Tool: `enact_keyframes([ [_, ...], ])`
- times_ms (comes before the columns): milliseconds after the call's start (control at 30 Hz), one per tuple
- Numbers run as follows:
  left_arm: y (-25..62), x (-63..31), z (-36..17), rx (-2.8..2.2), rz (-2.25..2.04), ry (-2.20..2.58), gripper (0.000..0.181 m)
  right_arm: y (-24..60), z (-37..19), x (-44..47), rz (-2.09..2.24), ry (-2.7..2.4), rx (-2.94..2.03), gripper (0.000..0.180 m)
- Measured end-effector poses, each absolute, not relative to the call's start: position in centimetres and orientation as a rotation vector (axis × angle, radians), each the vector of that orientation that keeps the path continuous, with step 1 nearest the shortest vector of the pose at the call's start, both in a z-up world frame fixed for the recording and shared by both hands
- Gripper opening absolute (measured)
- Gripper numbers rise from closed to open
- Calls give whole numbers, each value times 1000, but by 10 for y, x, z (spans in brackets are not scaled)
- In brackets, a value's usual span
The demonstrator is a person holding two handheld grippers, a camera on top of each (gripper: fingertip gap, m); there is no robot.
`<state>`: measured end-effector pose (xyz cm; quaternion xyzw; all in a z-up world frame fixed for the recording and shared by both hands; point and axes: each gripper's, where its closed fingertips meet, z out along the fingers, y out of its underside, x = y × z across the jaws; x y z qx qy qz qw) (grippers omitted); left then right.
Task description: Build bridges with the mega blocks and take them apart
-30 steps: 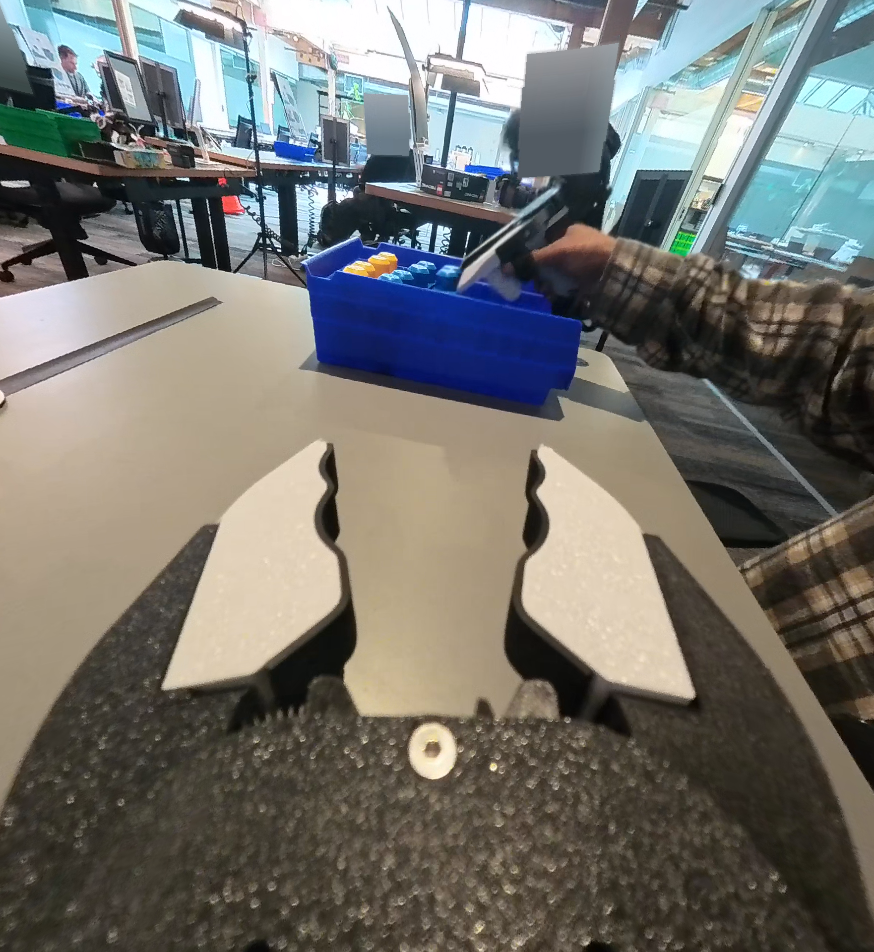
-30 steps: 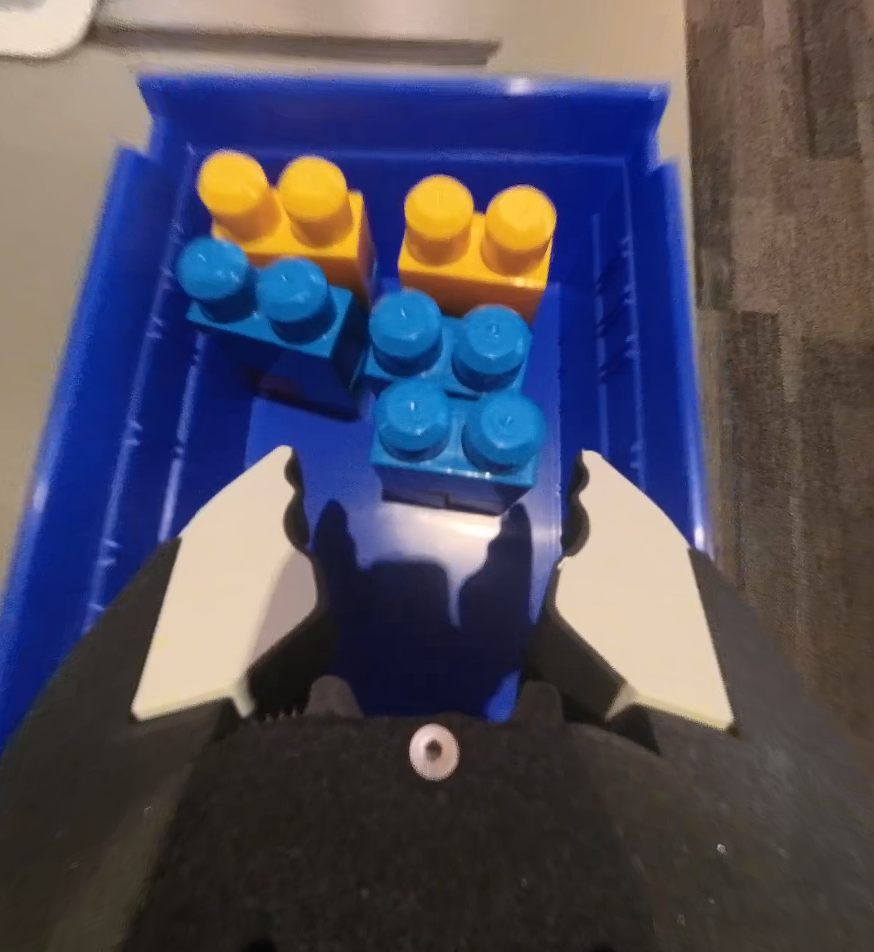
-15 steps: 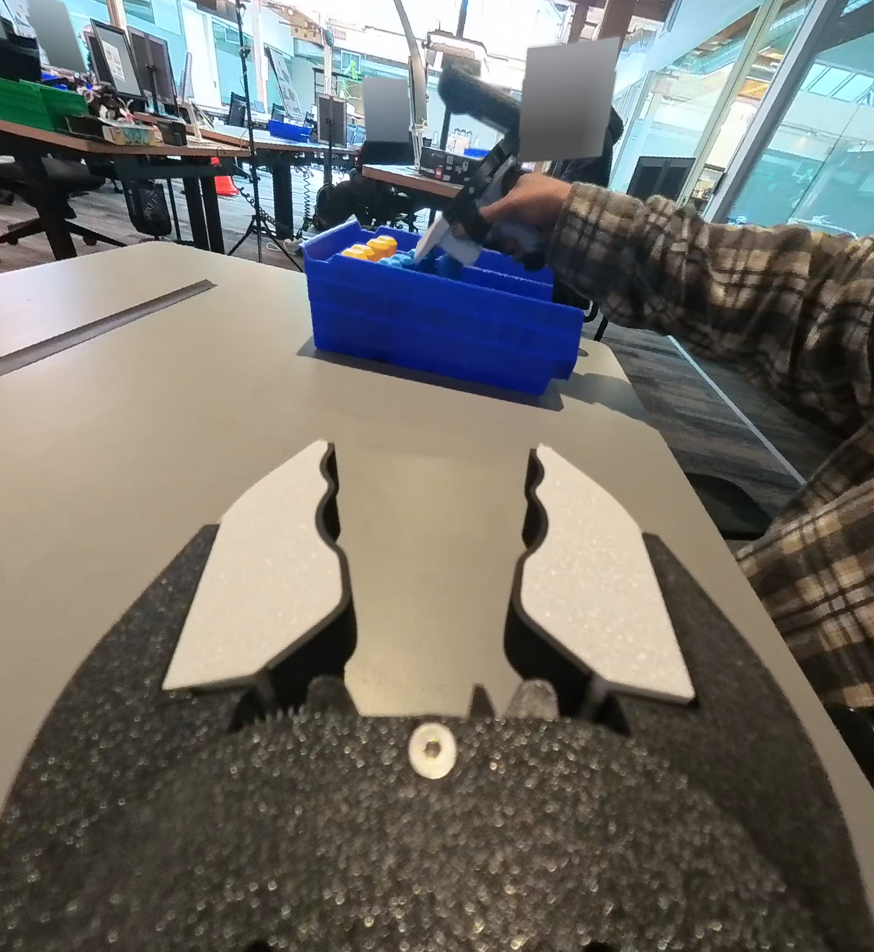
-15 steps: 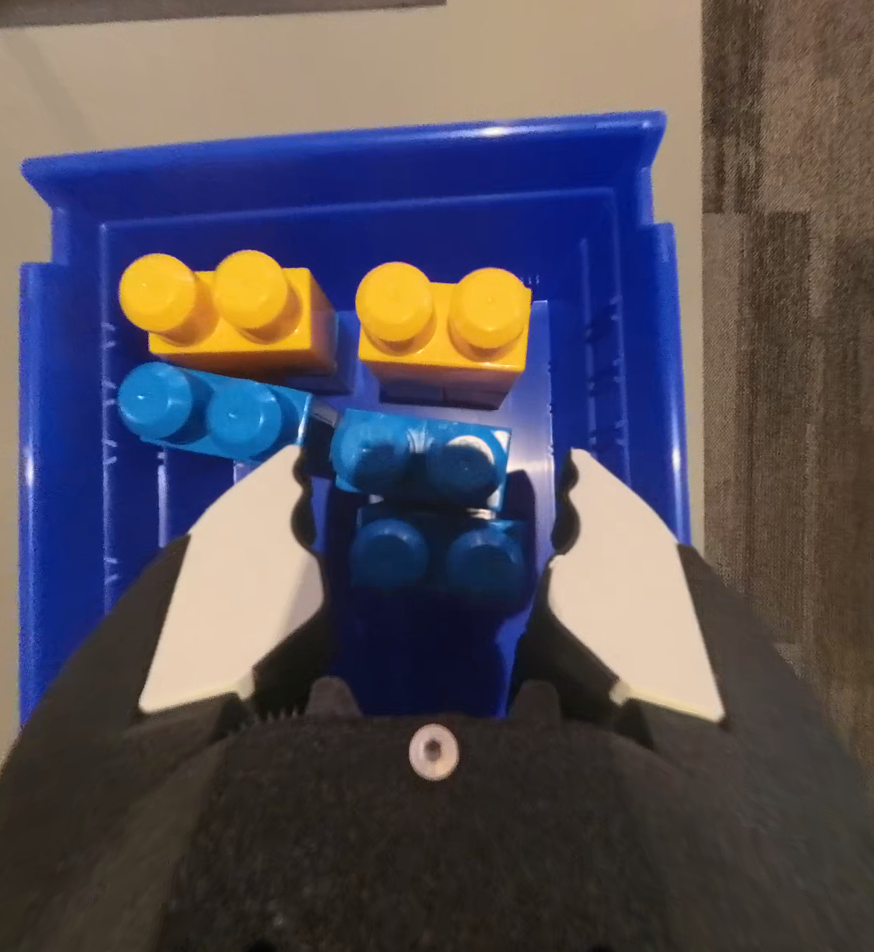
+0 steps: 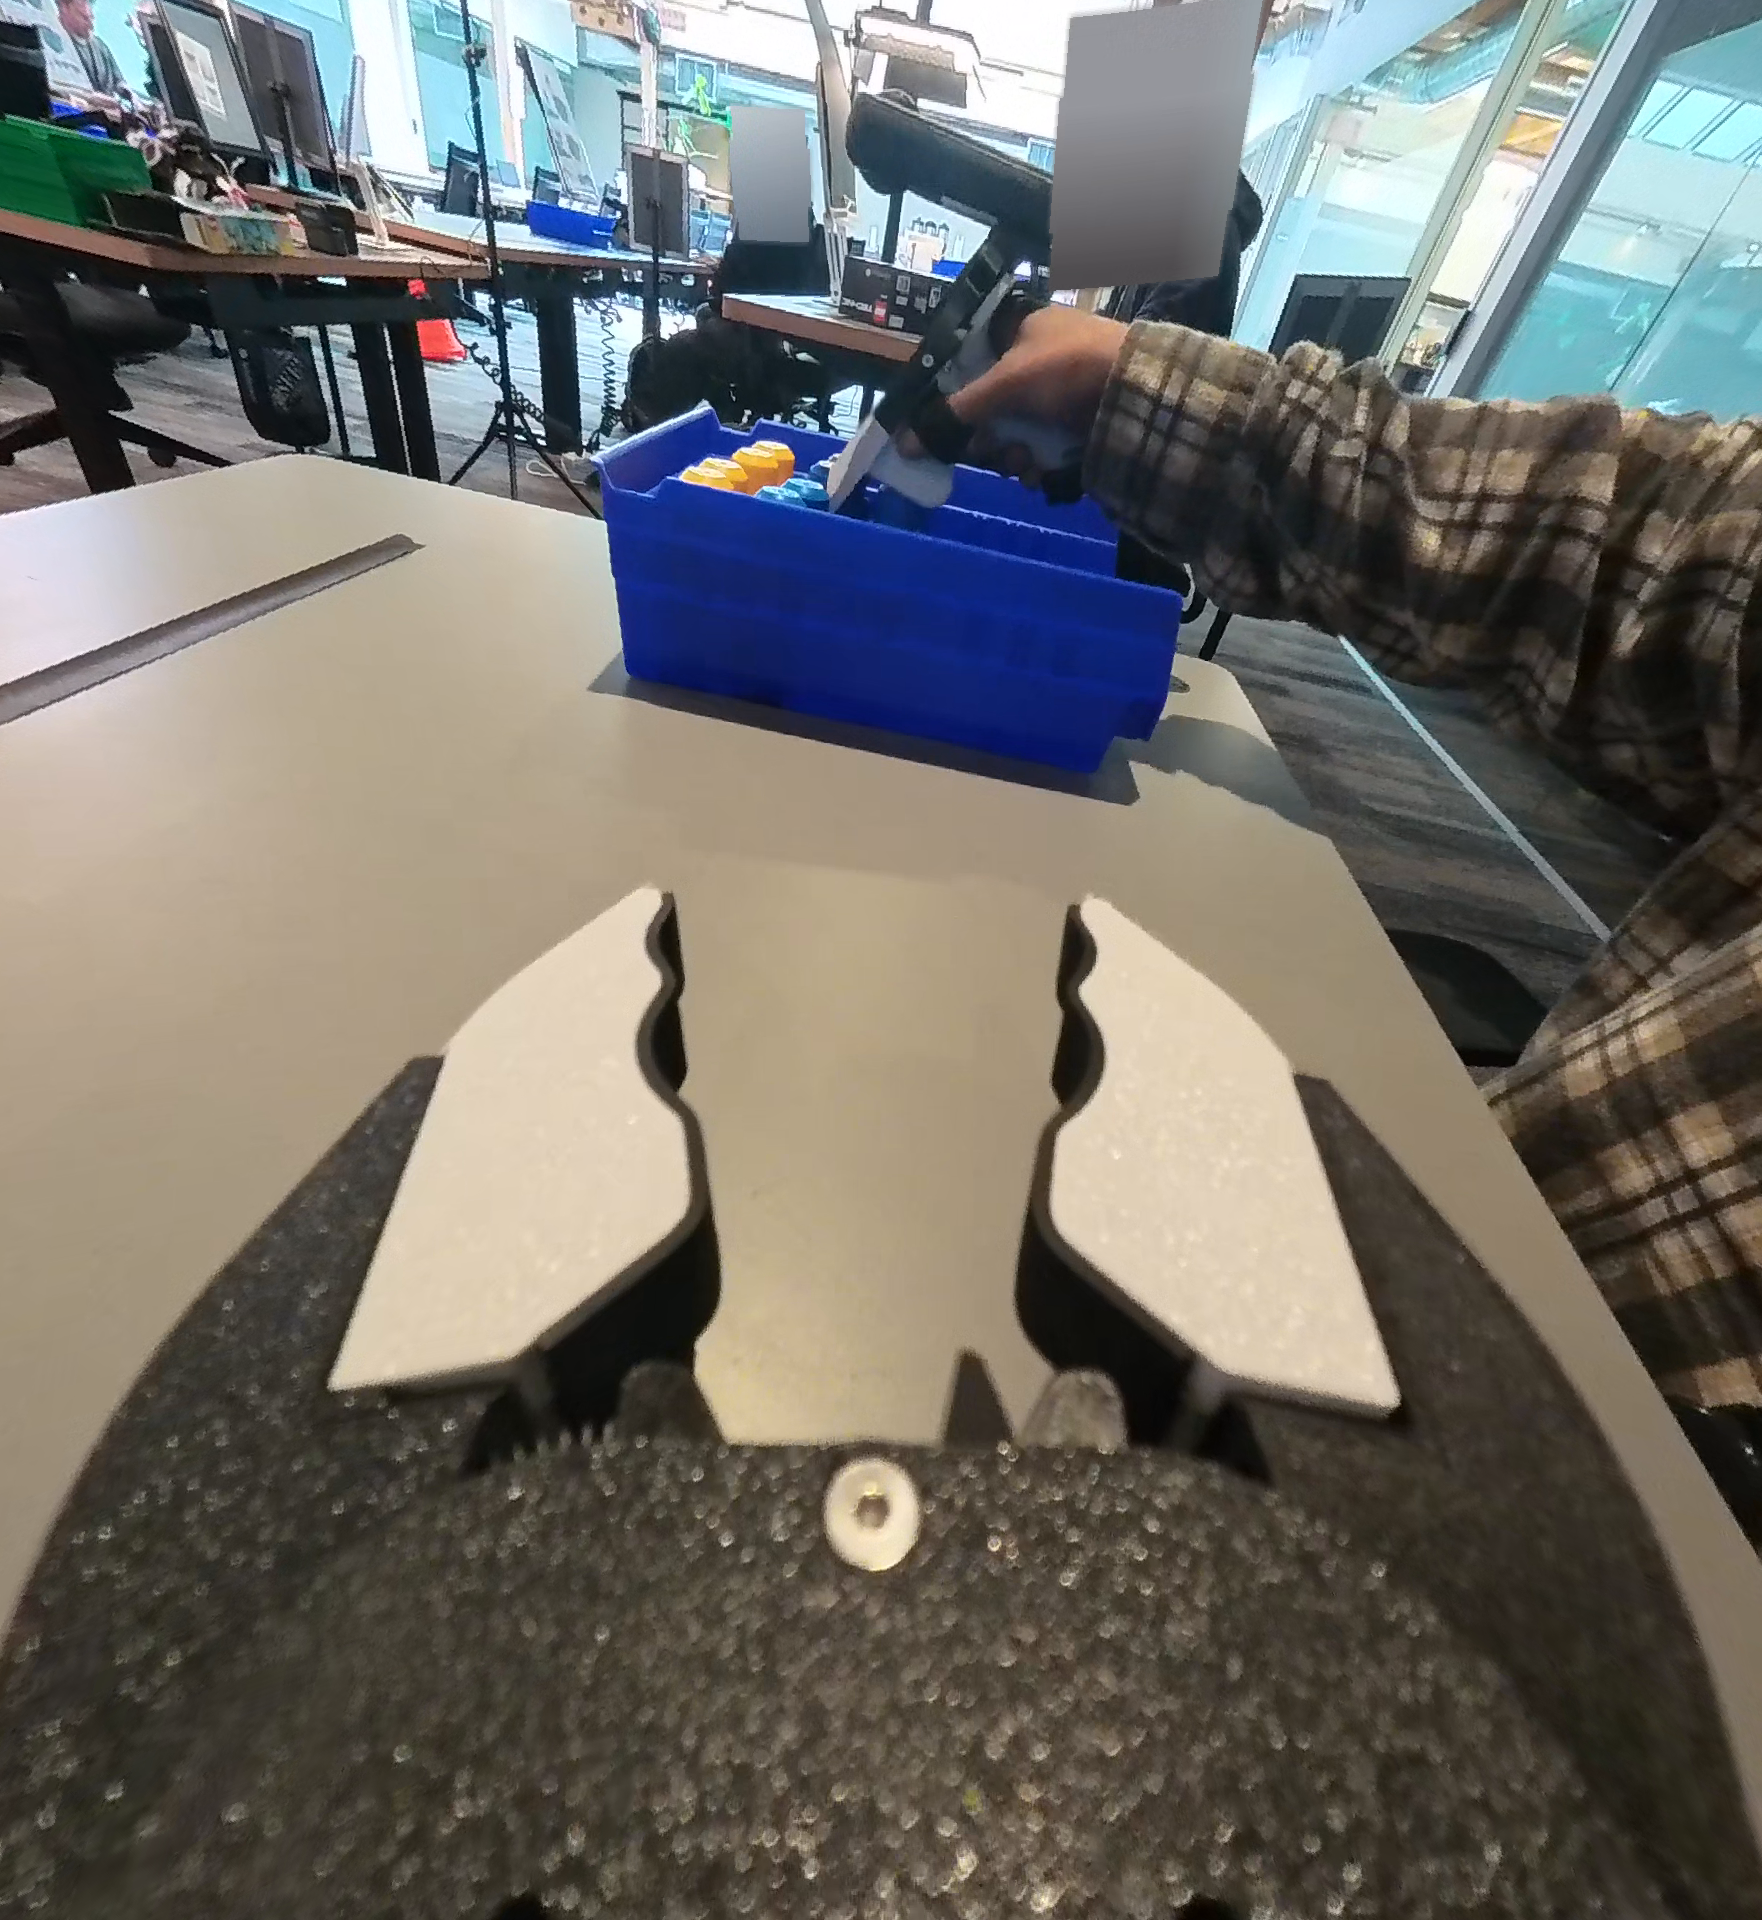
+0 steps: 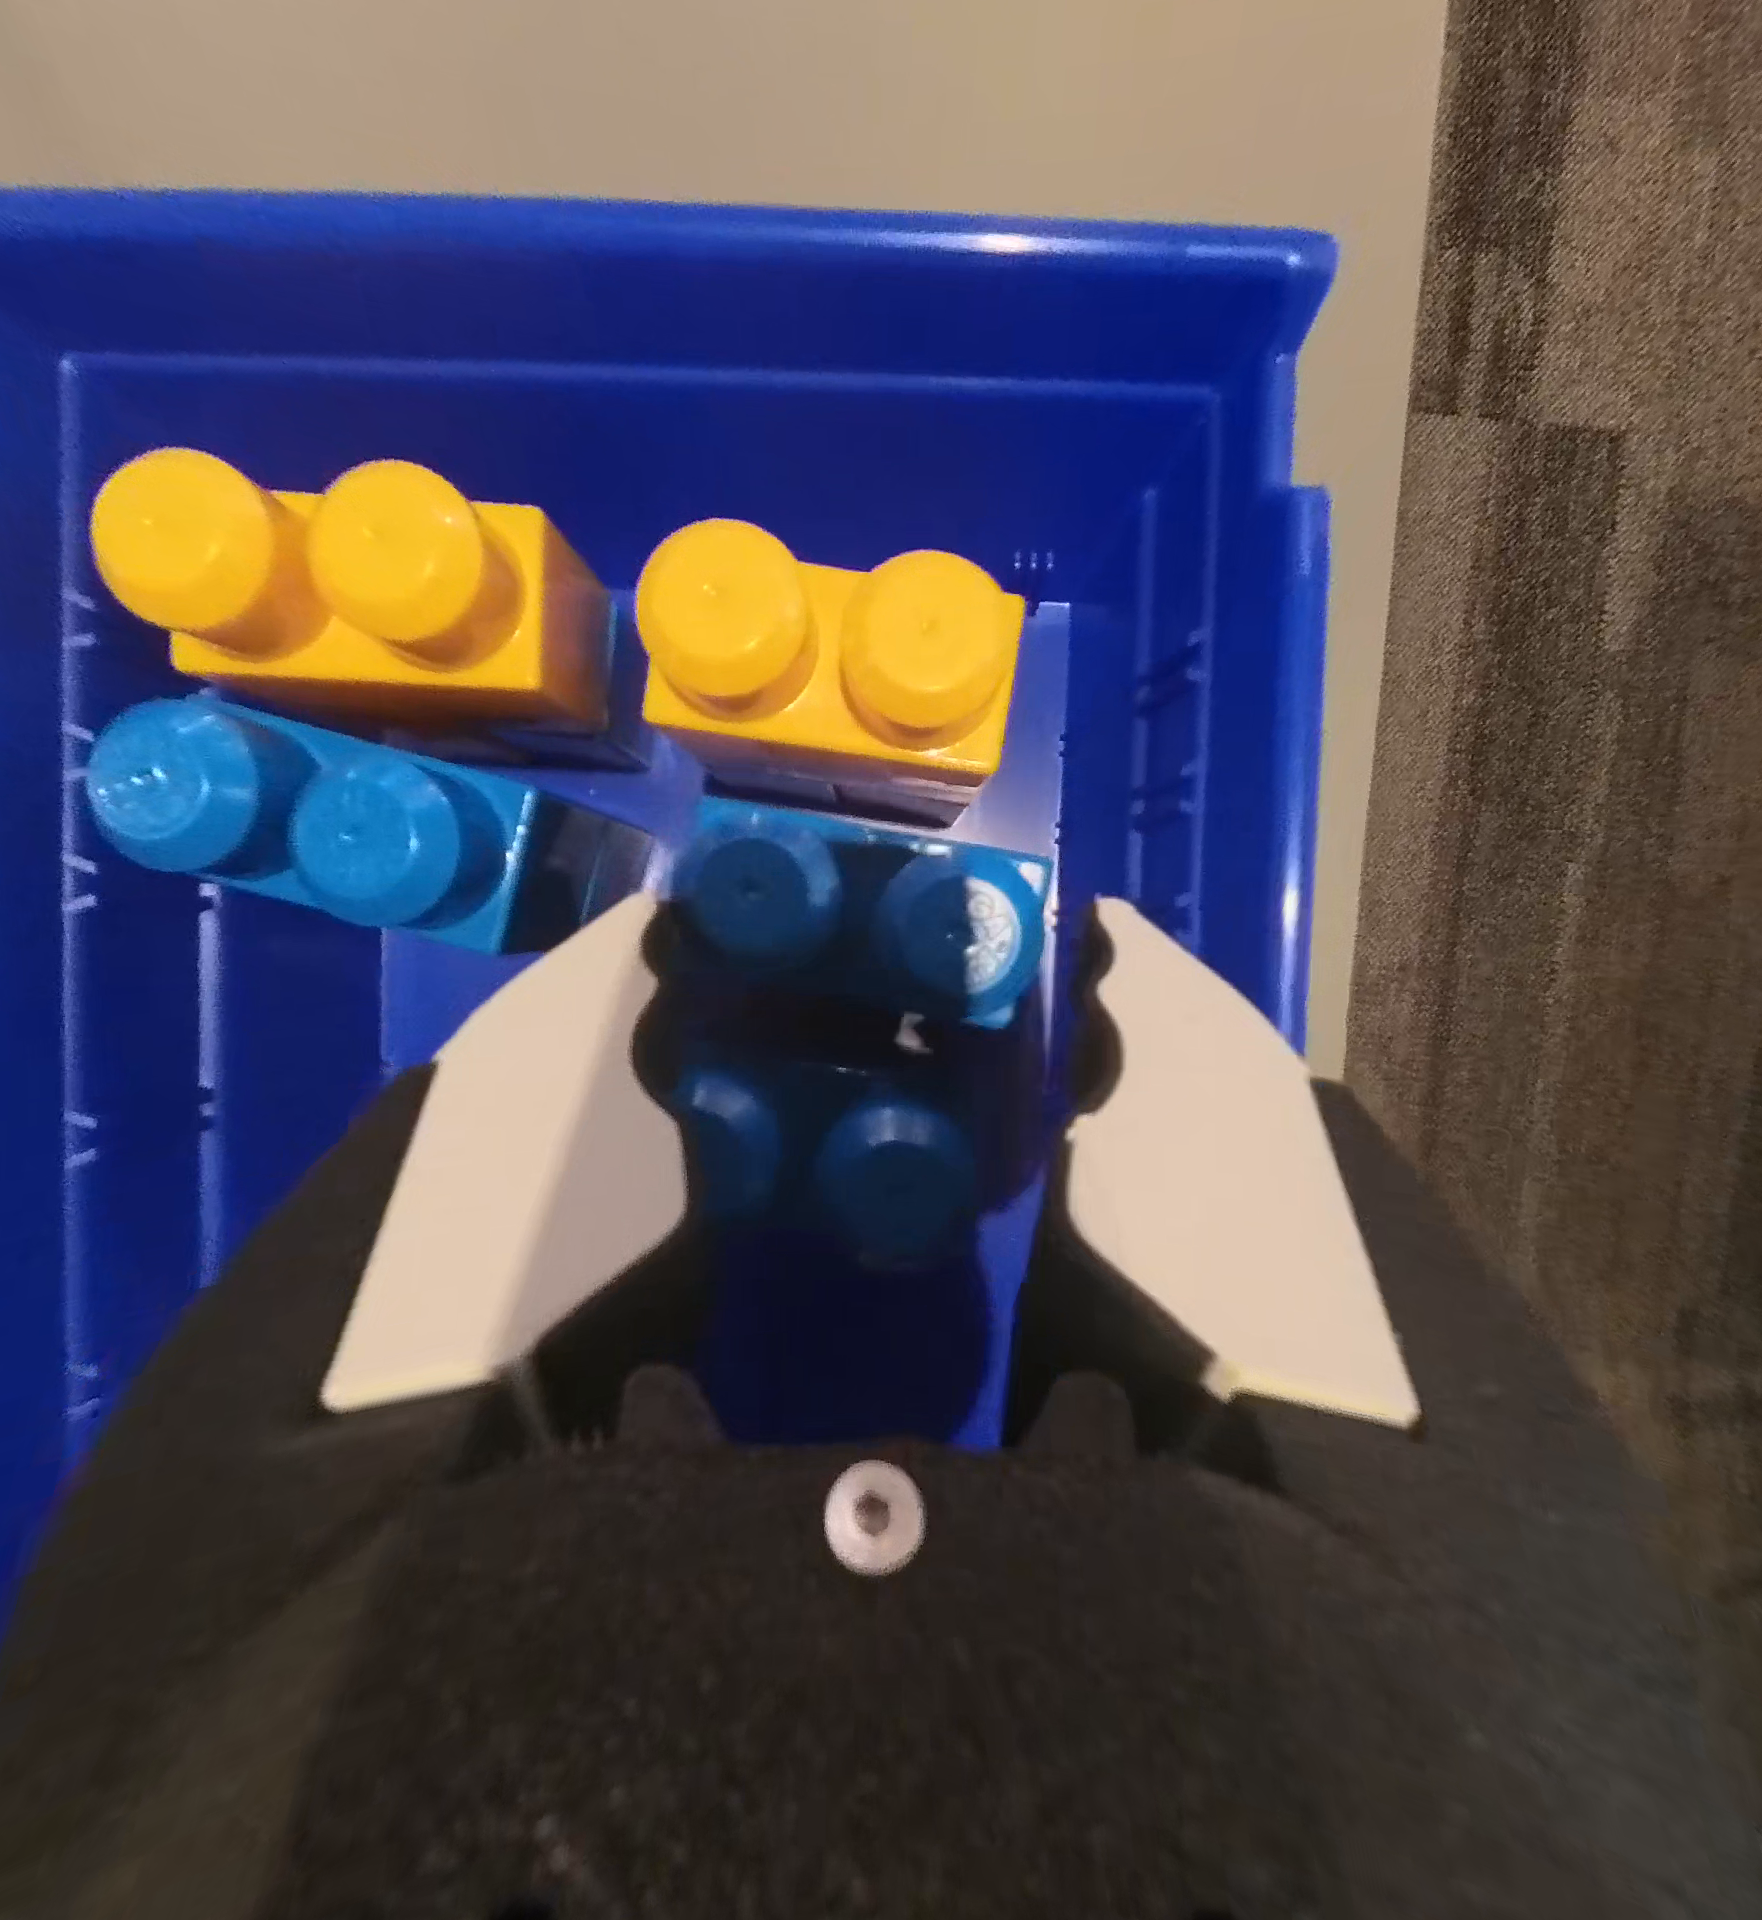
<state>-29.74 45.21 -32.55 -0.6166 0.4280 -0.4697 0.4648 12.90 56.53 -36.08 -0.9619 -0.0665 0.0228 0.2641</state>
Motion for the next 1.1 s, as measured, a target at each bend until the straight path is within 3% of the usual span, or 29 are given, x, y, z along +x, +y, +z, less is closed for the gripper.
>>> enact_keyframes([
  [100, 452, -298, -325, -1514, -1150, 1053, 69, 562, -355, 126, 75, -212, -2593, 92],
  [200, 453, -298, -325, -1514, -1153, 1047, 69, 553, -329, 123, 106, -191, -2513, 97],
  [433, 450, -294, -328, -1522, -1154, 1066, 69, 526, -350, 124, 83, -126, -2549, 92],
  [633, 448, -292, -328, -1519, -1134, 1088, 69, 530, -368, 130, 107, -100, -2571, 71],
  [800, 449, -293, -330, -1528, -1144, 1085, 69, 532, -367, 136, 89, -154, -2554, 72],
  [900, 449, -293, -330, -1526, -1139, 1087, 69, 529, -360, 134, 100, -169, -2543, 89],
  [1100, 450, -292, -334, -1537, -1144, 1087, 69, 535, -309, 121, -29, -256, -2413, 79],
])
